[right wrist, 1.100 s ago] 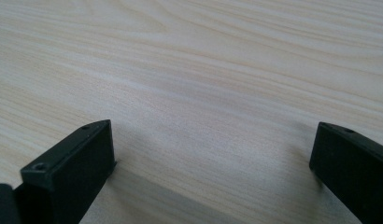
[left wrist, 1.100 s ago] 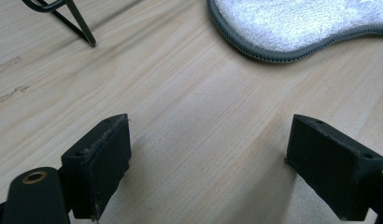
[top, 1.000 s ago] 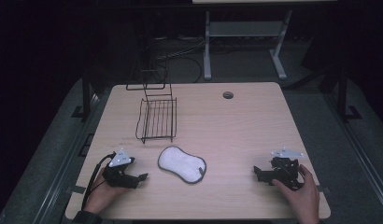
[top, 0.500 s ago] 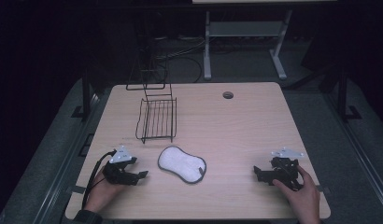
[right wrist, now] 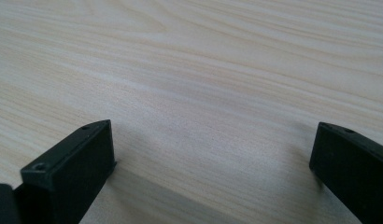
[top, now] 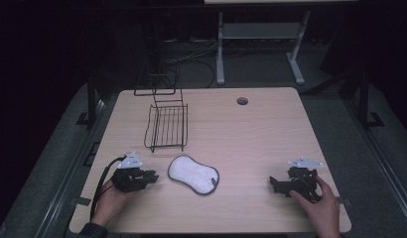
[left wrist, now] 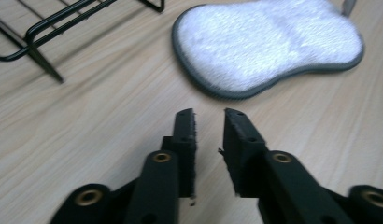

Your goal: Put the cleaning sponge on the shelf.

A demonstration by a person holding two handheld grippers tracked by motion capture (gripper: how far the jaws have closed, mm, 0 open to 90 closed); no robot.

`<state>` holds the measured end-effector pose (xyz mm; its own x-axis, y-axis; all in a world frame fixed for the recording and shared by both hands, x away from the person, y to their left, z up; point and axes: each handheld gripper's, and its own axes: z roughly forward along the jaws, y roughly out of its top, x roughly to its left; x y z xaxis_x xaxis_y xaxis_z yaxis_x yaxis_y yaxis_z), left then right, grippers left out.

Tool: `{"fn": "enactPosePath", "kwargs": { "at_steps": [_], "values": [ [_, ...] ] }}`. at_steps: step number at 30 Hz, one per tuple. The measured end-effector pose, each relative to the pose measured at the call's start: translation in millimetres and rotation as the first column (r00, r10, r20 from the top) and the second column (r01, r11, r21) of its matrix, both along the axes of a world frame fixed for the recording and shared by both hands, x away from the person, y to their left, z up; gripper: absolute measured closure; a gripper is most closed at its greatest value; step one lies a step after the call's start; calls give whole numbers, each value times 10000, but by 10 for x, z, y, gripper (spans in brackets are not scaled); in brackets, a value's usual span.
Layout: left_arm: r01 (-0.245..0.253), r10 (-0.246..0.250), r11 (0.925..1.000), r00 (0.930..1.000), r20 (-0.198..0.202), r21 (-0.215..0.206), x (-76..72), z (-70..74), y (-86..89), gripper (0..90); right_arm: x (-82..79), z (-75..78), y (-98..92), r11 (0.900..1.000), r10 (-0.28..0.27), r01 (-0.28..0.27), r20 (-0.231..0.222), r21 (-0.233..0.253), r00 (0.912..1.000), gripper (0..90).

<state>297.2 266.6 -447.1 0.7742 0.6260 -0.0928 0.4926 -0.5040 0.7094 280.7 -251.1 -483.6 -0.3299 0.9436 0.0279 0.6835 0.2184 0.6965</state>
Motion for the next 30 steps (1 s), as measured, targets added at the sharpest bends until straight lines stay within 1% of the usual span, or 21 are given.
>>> {"fn": "enactPosePath", "kwargs": {
  "at_steps": [2,4,5,6,7,12,13,17,19,23,24,27,29,30],
  "values": [
    [97,-99,9998,9999,-111,-156,9,23,-30,832,0,0,0,10000,-1,1,-1,-1,10000,0],
    [227,-231,9993,9996,-133,-282,26,52,-54,897,0,0,0,10000,-1,1,0,-2,10000,0],
    [247,-254,9991,9994,-217,-336,32,67,-69,898,0,0,0,10000,-1,1,1,0,10000,0],
    [289,-295,9990,9994,-153,-344,42,77,-83,898,0,0,0,10000,0,0,2,-3,10000,0],
    [348,-355,9989,9991,-210,-318,51,90,-93,899,0,0,0,10000,-2,2,-2,3,10000,0],
    [465,-469,9984,9988,-107,-334,118,139,-144,899,0,0,0,10000,1,-1,2,-3,10000,0],
    [457,-461,9982,9989,-92,-389,130,146,-152,899,0,0,0,10000,-2,2,-2,-1,10000,0],
    [565,-568,9977,9983,-85,-387,164,162,-175,899,0,0,0,10000,-2,2,1,-1,10000,0],
    [549,-554,9973,9984,-85,-480,179,171,-188,899,0,0,0,10000,-1,1,2,-1,10000,0],
    [591,-592,9966,9982,-4,-581,233,194,-221,899,0,0,0,10000,-1,1,-1,0,10000,0],
    [621,-621,9966,9981,15,-547,250,201,-231,899,0,0,0,10000,-1,1,1,-4,10000,0],
    [658,-658,9957,9978,19,-655,297,209,-270,899,0,0,0,10000,1,-1,1,-3,10000,0],
    [705,-704,9956,9975,42,-612,329,216,-291,899,0,0,0,10000,2,-2,0,-4,10000,0],
    [684,-685,9955,9977,11,-663,341,219,-305,899,0,0,0,10000,1,-1,1,-2,10000,0]
  ]
}}
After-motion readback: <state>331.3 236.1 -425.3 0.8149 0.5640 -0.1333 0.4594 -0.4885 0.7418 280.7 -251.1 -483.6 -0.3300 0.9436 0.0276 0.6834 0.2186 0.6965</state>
